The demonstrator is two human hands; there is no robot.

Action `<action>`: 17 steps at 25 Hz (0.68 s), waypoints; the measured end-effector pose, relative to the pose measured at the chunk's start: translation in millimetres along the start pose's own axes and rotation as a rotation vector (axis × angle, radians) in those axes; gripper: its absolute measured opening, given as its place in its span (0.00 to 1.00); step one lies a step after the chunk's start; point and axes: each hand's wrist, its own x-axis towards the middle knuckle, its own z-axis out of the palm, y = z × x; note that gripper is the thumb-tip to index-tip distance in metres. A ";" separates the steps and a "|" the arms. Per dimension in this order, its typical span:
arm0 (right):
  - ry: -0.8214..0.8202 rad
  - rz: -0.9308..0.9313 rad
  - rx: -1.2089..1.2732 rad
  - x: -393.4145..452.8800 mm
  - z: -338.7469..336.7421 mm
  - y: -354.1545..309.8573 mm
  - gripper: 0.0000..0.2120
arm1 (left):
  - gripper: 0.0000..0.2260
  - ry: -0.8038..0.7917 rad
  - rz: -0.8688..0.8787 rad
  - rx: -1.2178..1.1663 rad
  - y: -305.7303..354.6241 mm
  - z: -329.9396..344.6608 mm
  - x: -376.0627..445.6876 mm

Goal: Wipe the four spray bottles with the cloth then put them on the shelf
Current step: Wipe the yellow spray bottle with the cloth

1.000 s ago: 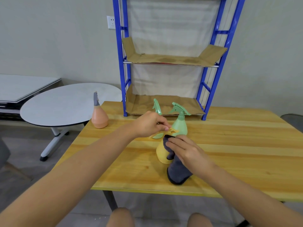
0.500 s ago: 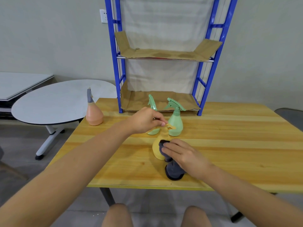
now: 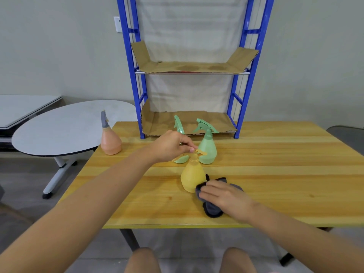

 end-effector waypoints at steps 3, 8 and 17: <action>0.234 0.195 0.058 22.4 -21.8 18.3 0.13 | 0.09 -0.001 0.014 0.001 0.5 -0.9 -0.7; 0.041 0.181 0.020 5.0 -3.0 13.2 0.13 | 0.09 -0.012 0.009 -0.018 4.6 -1.9 -0.9; 0.126 0.287 -0.014 18.9 1.7 11.6 0.16 | 0.09 -0.014 -0.021 -0.019 5.9 -2.2 -3.1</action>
